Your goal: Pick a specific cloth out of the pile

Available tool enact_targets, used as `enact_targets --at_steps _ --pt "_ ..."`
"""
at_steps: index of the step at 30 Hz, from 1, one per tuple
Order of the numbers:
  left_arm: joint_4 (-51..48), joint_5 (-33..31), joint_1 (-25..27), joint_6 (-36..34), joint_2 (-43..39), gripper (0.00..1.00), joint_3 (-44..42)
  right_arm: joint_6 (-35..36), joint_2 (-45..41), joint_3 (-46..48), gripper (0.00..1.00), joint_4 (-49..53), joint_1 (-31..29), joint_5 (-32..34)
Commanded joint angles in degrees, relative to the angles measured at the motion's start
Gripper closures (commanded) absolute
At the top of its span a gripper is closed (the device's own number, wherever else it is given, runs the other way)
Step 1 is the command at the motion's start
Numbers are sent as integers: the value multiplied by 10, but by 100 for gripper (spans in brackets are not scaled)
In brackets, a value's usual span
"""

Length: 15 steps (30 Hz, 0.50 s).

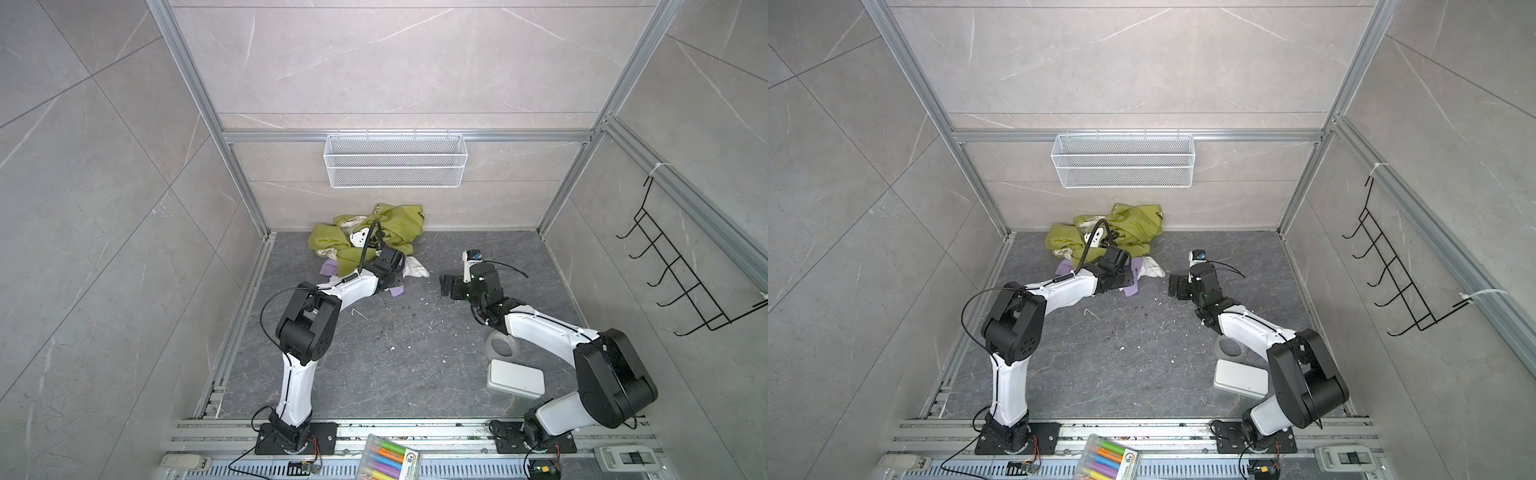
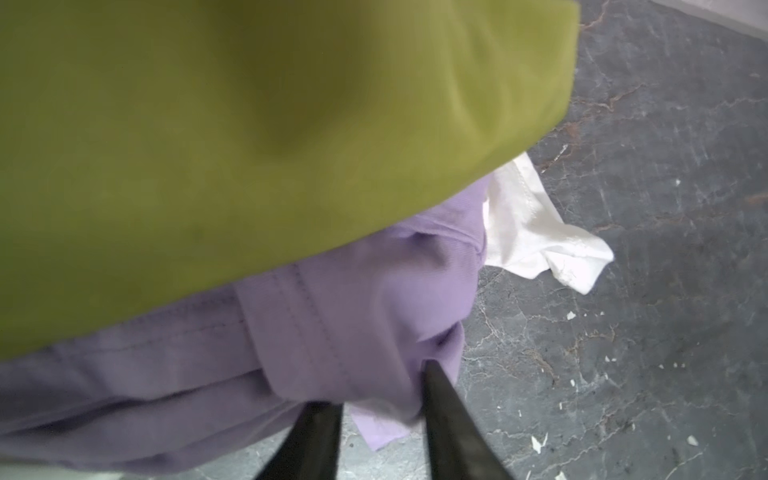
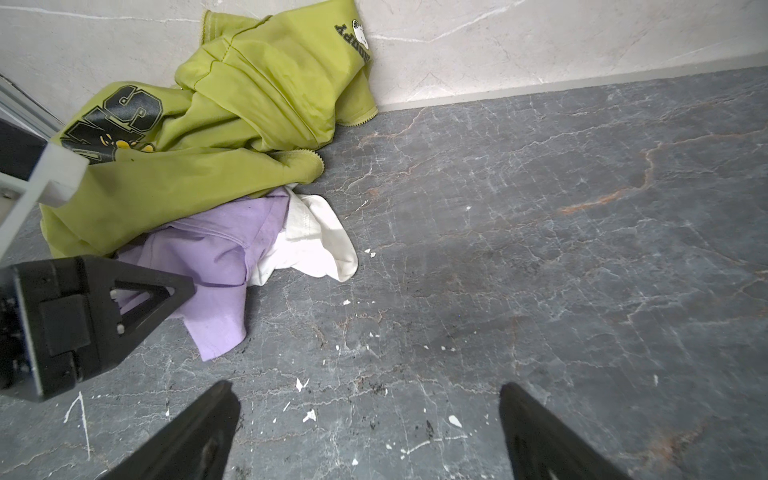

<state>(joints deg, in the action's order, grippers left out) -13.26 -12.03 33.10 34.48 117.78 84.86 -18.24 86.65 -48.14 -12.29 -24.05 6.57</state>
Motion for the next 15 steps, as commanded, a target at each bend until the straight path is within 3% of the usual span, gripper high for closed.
enact_targets --at_steps 1,12,15 --pt "7 -14 -5 -15 0 75 24 1 1 -16 0 2 -5 -2" --pt "1 -22 -9 -27 -21 98 21 11 -21 -3 0 9 -4 12" --pt "-1 -27 -10 -30 -36 100 21 11 -24 0 0 2 -4 1"
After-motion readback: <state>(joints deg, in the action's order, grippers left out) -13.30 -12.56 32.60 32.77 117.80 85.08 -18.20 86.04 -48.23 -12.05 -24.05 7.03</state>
